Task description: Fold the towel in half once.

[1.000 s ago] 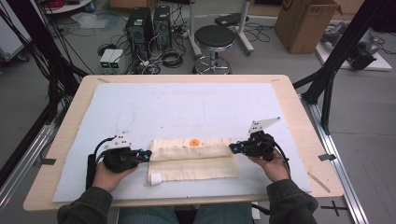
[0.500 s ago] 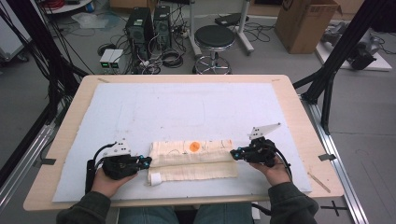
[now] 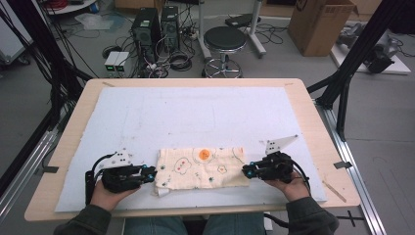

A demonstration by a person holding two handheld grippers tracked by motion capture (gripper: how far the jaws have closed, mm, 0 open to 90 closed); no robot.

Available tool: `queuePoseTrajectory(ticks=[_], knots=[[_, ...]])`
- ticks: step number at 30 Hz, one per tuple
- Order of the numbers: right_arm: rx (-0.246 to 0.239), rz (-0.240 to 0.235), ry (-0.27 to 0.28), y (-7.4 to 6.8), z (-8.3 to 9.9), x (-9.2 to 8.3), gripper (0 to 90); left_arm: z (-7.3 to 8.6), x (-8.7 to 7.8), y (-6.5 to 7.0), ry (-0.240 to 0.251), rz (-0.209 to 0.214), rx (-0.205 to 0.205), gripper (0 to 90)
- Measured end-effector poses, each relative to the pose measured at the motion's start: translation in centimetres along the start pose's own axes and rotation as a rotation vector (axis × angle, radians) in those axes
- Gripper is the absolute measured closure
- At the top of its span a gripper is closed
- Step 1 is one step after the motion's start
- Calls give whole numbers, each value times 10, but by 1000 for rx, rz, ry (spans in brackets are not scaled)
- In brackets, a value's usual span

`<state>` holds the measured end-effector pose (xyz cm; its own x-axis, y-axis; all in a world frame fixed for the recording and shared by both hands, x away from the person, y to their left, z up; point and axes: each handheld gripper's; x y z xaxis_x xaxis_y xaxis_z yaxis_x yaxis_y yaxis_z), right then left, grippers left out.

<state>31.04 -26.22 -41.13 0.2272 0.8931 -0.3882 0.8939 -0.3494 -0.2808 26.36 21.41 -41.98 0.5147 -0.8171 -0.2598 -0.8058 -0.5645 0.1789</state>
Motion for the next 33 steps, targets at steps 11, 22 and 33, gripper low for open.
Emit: queuePoseTrajectory(ticks=[11, 22, 33], knots=[[-37, 24, -80, 0, 5, 17, 740, 7, 24, 8, -110, 33, 41, 759], [-92, 42, -157, -2, 17, 20, 738, 17, 22, 3, -185, 36, 46, 764], [-103, 48, -136, -5, 16, 19, 673, 12, 18, 0, -153, 24, 38, 703]])
Point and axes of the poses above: each handheld gripper's, and its own axes: x roughly forward along the jaws, z roughly out of its underside, y roughly to its right, and after that the axes turned 14 degrees about y, right-handed
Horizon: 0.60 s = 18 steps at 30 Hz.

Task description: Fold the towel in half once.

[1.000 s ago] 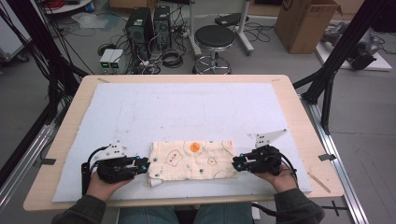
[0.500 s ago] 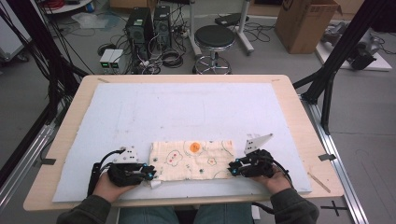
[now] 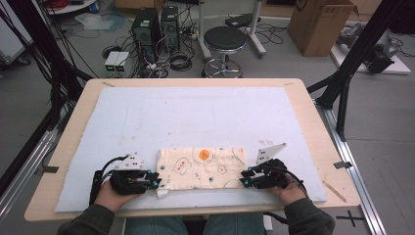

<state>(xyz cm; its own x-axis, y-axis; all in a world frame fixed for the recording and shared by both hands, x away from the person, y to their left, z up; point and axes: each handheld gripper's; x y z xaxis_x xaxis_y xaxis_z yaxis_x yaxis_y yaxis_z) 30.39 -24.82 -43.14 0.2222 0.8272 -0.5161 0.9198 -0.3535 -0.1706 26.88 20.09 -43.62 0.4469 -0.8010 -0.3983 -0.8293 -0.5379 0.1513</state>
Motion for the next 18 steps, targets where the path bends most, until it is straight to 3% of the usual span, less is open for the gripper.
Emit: queuePoseTrajectory(ticks=[18], knots=[[59, 27, 99, 8, -10, -3, 575, -5, -6, -7, 73, -6, -19, 639]])
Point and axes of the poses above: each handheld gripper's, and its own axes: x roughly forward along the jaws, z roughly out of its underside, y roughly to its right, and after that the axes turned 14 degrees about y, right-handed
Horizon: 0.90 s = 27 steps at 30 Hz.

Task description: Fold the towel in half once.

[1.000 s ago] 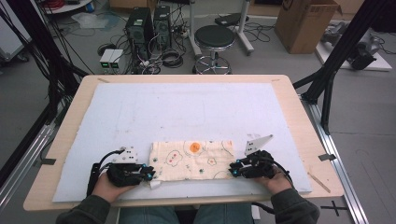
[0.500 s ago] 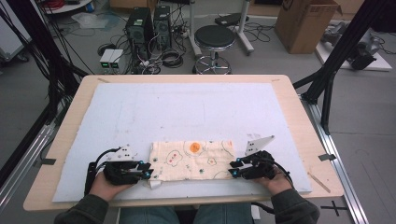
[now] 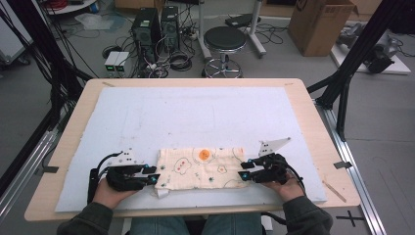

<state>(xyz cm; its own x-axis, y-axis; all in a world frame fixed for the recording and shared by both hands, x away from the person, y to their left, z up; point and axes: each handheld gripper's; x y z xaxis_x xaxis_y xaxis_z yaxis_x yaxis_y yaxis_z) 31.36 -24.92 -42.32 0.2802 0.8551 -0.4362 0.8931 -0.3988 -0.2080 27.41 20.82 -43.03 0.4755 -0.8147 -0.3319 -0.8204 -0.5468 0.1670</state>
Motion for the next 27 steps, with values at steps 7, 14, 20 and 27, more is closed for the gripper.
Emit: queuePoseTrajectory(ticks=[7, 14, 20, 27], knots=[[6, 8, 18, 1, -2, 3, 539, -2, -1, -1, 10, -12, -7, 618], [22, 15, 35, 3, -5, 4, 497, -5, 0, -4, 30, -24, -21, 566], [17, 38, 49, 5, -9, 6, 456, -10, 4, -5, 30, -45, -17, 515], [12, 58, 46, 9, -14, 9, 380, -20, 9, -5, 30, -53, -16, 457]])
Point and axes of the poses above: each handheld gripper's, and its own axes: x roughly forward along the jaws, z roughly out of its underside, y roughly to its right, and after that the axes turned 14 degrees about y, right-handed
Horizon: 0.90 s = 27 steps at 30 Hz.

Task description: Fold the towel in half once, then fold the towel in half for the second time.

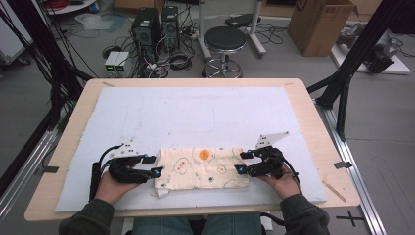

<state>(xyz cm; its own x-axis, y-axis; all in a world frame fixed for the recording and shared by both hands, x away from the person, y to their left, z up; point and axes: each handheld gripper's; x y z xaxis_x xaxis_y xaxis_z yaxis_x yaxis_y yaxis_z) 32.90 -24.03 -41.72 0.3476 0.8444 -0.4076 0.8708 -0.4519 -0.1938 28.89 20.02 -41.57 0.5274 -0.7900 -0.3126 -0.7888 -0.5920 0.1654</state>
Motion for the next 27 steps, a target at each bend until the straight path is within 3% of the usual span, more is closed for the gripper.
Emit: queuePoseTrajectory(ticks=[3, 10, 16, 27], knots=[[13, 1, -5, 1, -3, 0, 351, -3, 1, -1, -18, -12, 6, 429], [15, 20, 3, 9, -10, -2, 339, -16, 4, -8, 0, -15, -11, 409], [20, 33, 19, 15, -17, -3, 338, -29, 9, -15, -2, -19, -1, 409], [12, 65, -11, 31, -37, 11, 341, -46, 19, -32, 14, -69, -15, 410]])
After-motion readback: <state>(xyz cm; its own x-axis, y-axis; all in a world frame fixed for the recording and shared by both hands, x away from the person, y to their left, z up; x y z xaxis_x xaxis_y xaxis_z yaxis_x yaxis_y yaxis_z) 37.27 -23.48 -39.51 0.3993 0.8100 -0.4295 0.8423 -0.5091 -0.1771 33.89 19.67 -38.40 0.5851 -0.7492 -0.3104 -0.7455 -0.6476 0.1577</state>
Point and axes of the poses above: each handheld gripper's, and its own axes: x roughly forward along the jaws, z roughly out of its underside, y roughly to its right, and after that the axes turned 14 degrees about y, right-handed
